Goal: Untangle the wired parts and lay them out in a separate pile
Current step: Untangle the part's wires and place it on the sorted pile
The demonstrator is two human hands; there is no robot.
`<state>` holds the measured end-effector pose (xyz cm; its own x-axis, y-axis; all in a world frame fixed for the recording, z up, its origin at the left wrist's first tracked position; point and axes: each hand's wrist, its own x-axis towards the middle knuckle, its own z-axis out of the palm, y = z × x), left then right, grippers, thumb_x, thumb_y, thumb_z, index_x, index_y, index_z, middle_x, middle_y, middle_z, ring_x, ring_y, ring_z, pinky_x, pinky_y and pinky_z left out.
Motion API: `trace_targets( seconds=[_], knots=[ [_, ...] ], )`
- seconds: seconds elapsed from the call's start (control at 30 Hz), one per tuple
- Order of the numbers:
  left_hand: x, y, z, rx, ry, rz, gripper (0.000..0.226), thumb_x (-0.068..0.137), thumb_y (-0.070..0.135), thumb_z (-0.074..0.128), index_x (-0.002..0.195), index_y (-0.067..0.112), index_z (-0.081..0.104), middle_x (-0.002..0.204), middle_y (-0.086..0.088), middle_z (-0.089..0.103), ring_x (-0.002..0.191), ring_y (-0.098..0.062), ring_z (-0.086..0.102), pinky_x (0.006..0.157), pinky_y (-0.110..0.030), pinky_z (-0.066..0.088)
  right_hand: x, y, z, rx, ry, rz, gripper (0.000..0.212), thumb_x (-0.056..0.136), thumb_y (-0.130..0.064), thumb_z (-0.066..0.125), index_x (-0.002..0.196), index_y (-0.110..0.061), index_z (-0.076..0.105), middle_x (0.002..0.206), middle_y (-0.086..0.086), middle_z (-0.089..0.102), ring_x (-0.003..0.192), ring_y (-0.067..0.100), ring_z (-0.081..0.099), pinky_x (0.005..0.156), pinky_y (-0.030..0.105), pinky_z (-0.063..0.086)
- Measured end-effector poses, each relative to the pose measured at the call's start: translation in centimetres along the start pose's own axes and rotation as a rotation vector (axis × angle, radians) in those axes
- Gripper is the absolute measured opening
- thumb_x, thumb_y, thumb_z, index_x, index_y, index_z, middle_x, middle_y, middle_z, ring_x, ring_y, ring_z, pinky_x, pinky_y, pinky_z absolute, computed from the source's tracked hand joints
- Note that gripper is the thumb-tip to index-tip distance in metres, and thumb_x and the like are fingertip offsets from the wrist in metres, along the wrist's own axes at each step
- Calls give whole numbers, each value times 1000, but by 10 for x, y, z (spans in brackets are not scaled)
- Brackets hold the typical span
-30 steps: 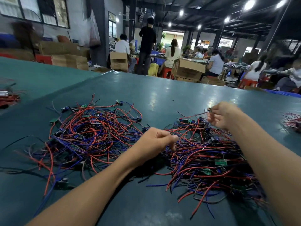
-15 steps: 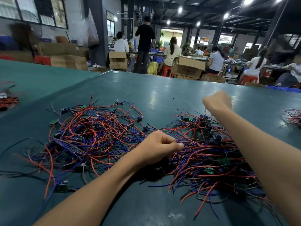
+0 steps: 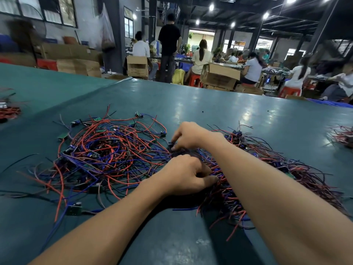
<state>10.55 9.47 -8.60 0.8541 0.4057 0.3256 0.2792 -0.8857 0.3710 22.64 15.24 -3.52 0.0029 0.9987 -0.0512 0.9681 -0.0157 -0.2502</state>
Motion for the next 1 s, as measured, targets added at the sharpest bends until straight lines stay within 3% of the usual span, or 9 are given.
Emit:
trace_targets(
  seconds=[0.13, 0.23, 0.33, 0.5, 0.63, 0.77, 0.87, 1.0],
  knots=[
    [0, 1, 0, 16, -1, -32, 54, 92, 55, 50, 58, 16, 37, 55, 0, 46, 61, -23, 44, 61, -39, 46, -1, 6, 0, 141, 176, -23, 19, 86, -25, 78, 101, -12, 80, 86, 8, 74, 76, 16, 59, 64, 24, 44],
    [1, 1, 0, -22, 3, -64, 56, 96, 50, 58, 59, 14, 37, 52, 1, 45, 59, -22, 43, 61, -37, 45, -6, 1, -21, 554, 285, 17, 7, 88, -10, 75, 92, -5, 78, 75, 11, 70, 67, 16, 61, 64, 27, 54],
    [2, 0, 1, -71, 15, -76, 54, 96, 45, 62, 57, 17, 38, 51, 1, 45, 55, -17, 41, 59, -34, 42, -15, -4, -45, 965, 212, 36, 8, 94, -1, 67, 88, -4, 72, 75, 8, 70, 65, 16, 67, 66, 29, 60],
    [3, -6, 4, -177, -9, -106, 50, 94, 48, 62, 55, 21, 44, 49, 7, 44, 48, -6, 38, 54, -30, 33, -42, -11, -71, 1336, 142, -66, 16, 99, 9, 51, 111, 6, 61, 82, 15, 70, 66, 20, 68, 69, 33, 61],
    [4, -11, 5, -483, 84, -207, 44, 91, 51, 63, 61, 20, 60, 51, 8, 48, 49, -9, 42, 50, -28, 32, -72, -10, -73, 1393, 153, -147, 31, 99, 8, 51, 127, 0, 58, 82, 17, 72, 67, 23, 70, 68, 34, 61],
    [6, -16, 4, -549, 237, -252, 45, 91, 52, 63, 59, 20, 64, 46, 10, 43, 46, -8, 38, 48, -22, 30, -97, -4, -59, 1390, 202, -146, 25, 97, 1, 57, 121, 2, 62, 82, 17, 71, 61, 22, 67, 55, 29, 58],
    [5, -17, 4, -535, 190, -243, 44, 93, 49, 63, 60, 19, 65, 43, 11, 43, 41, -4, 35, 45, -18, 28, -96, 7, -50, 1259, 296, -8, 12, 94, -5, 67, 105, -1, 69, 73, 12, 66, 54, 20, 64, 42, 26, 49],
    [5, -17, 5, -559, 177, -203, 48, 94, 46, 64, 60, 11, 60, 47, 10, 40, 46, -8, 34, 48, -19, 28, -71, 52, -60, 1104, 437, 295, 6, 91, -6, 69, 91, -6, 63, 63, 6, 48, 46, 15, 48, 39, 21, 43]
  ],
)
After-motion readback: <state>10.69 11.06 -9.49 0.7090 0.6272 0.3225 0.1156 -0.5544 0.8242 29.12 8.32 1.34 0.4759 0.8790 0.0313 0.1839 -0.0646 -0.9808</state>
